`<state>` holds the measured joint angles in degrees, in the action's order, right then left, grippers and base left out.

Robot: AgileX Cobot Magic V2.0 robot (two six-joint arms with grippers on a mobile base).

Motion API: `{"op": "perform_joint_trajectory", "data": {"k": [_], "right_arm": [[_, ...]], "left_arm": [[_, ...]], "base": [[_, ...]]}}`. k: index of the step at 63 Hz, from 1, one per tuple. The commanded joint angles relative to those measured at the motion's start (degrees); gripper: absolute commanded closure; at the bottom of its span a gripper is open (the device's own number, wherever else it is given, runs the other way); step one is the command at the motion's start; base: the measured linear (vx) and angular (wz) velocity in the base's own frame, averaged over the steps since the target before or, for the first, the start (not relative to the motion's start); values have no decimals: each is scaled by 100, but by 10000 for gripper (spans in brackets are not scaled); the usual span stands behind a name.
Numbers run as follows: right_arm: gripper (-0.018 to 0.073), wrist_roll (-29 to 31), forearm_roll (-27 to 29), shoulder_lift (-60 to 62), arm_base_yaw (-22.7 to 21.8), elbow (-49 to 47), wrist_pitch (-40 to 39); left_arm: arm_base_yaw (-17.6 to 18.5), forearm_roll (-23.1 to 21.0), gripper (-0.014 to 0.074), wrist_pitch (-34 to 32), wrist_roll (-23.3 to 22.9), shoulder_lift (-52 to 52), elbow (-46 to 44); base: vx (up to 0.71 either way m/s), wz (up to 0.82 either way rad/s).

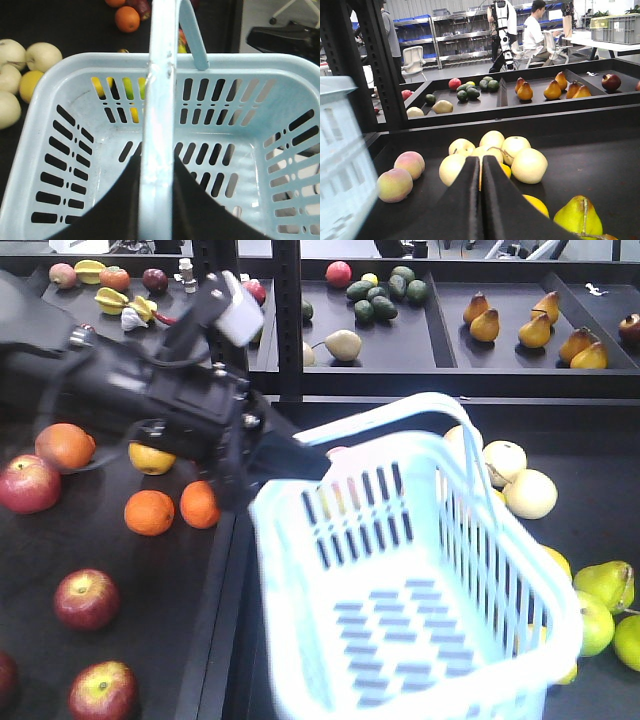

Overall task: Pick three apples into basket with both arms
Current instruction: 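Close the left gripper on the basket handle and lift it, then carry the basket up toward the robot with the left gripper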

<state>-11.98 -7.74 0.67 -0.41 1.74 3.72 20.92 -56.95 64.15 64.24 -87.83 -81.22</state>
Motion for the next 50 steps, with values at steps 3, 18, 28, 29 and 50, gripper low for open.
{"op": "perform_joint_trajectory", "data": {"k": [3,18,28,29,50], "right_arm": [[564,43,-15,67,-28,65,-405],[564,43,-15,67,-28,65,-405],[564,43,-15,67,-28,65,-405],[564,43,-15,67,-28,65,-405],[564,43,-15,67,-28,65,-405]], "left_arm": [[31,166,604,270,-621,825,59],[31,724,604,-768,-1230,2331,1279],[31,717,604,-1996,-2003,3296,2158],[31,717,604,-2105,-2073,3418,2238],[31,882,604,-3070,-2492,5129,3915]], "base": [[0,0],[0,0],[0,0],[0,0],[0,0]]}}
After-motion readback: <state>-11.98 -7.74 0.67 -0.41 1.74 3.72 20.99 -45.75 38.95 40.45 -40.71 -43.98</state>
